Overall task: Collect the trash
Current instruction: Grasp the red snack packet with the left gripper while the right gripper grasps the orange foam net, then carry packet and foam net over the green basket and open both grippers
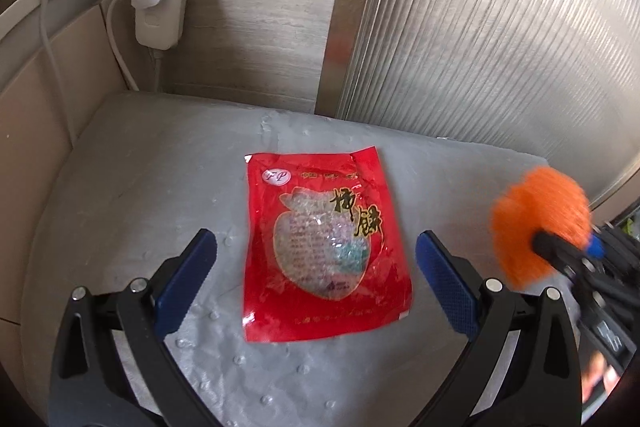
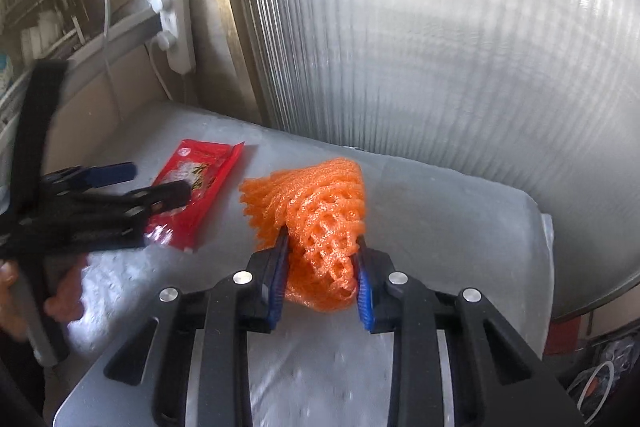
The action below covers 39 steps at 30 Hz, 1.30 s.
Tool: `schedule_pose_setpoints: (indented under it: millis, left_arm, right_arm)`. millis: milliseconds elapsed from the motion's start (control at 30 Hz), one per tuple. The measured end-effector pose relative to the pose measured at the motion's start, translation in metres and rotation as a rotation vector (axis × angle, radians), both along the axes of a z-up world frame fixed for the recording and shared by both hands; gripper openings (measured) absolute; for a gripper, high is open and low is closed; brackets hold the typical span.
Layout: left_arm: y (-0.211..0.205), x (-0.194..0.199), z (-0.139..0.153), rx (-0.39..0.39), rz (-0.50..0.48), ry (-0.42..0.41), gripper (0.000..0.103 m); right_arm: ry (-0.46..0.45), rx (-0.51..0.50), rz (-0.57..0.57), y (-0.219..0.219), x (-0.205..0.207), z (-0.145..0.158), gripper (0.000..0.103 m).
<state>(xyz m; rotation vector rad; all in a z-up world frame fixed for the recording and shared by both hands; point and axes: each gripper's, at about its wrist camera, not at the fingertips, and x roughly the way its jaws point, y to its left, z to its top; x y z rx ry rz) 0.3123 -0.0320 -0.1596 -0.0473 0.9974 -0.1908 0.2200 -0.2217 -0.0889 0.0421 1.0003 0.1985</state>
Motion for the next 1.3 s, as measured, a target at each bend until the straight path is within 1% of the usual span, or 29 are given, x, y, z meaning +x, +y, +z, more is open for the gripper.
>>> schedule_pose_setpoints:
  millis: [100, 200, 233, 367, 433, 500, 533, 600, 633, 700, 733, 800, 833, 900, 967, 1033, 1100, 1167, 1300]
  left_arm:
    - [-0.009, 0.006, -0.006, 0.016, 0.006, 0.026, 0.095]
    - [-0.017, 0.011, -0.016, 0.071, 0.012, 0.043, 0.095]
    - [-0.017, 0.012, -0.018, 0.079, 0.013, 0.046, 0.095]
    - [-0.02, 0.01, -0.019, 0.104, 0.016, 0.028, 0.095]
    - [-0.019, 0.01, -0.019, 0.115, 0.017, 0.021, 0.09]
    - [-0.016, 0.01, -0.017, 0.117, 0.023, 0.013, 0.077]
    - [-0.014, 0.011, -0.015, 0.112, 0.028, 0.011, 0.073]
    - [-0.009, 0.015, -0.013, 0.103, 0.031, 0.006, 0.059]
    - [-0.007, 0.016, -0.013, 0.098, 0.031, 0.005, 0.056]
    - [-0.001, 0.018, -0.011, 0.09, 0.034, 0.004, 0.044]
    - [0.003, 0.019, -0.01, 0.072, 0.032, 0.006, 0.043]
    - [0.008, 0.02, -0.009, 0.049, 0.029, -0.007, 0.035]
    - [0.009, 0.02, -0.009, 0.051, 0.021, -0.013, 0.033]
    - [0.007, 0.019, -0.007, 0.08, 0.003, -0.031, 0.025]
    - [0.003, 0.013, -0.003, 0.085, -0.019, -0.037, 0.023]
    - [0.002, 0.005, 0.002, 0.058, -0.034, -0.043, 0.022]
    - [0.0, -0.005, 0.009, 0.06, -0.045, -0.061, 0.022]
    - [0.0, -0.016, 0.015, 0.045, -0.053, -0.071, 0.022]
    - [-0.001, -0.049, 0.029, 0.018, -0.077, -0.094, 0.022]
  right_arm:
    - [-0.028, 0.036, -0.013, -0.008, -0.02, 0.009, 0.029]
    - [-0.05, 0.065, -0.016, -0.015, -0.036, 0.016, 0.029]
    - [-0.055, 0.072, -0.017, -0.014, -0.037, 0.018, 0.03]
    - [-0.063, 0.124, -0.017, -0.021, -0.043, 0.02, 0.03]
    - [-0.068, 0.13, -0.02, -0.025, -0.048, 0.023, 0.03]
    - [-0.066, 0.14, -0.016, -0.026, -0.05, 0.021, 0.03]
    - [-0.065, 0.143, -0.014, -0.025, -0.051, 0.02, 0.03]
    - [-0.062, 0.147, -0.009, -0.022, -0.051, 0.018, 0.03]
    - [-0.06, 0.15, -0.007, -0.022, -0.052, 0.017, 0.031]
    - [-0.058, 0.154, -0.004, -0.019, -0.053, 0.015, 0.031]
    - [-0.057, 0.156, -0.004, -0.019, -0.053, 0.014, 0.031]
    - [-0.055, 0.159, -0.005, -0.017, -0.053, 0.013, 0.031]
    - [-0.054, 0.16, -0.005, -0.016, -0.053, 0.013, 0.031]
    - [-0.053, 0.157, -0.005, -0.015, -0.053, 0.013, 0.031]
    - [-0.052, 0.155, -0.007, -0.013, -0.052, 0.012, 0.031]
    - [-0.054, 0.155, -0.008, -0.013, -0.052, 0.015, 0.031]
    - [-0.056, 0.155, -0.009, -0.012, -0.052, 0.017, 0.031]
    - [-0.06, 0.153, -0.01, -0.01, -0.056, 0.021, 0.031]
    - [-0.07, 0.151, -0.01, -0.007, -0.069, 0.03, 0.031]
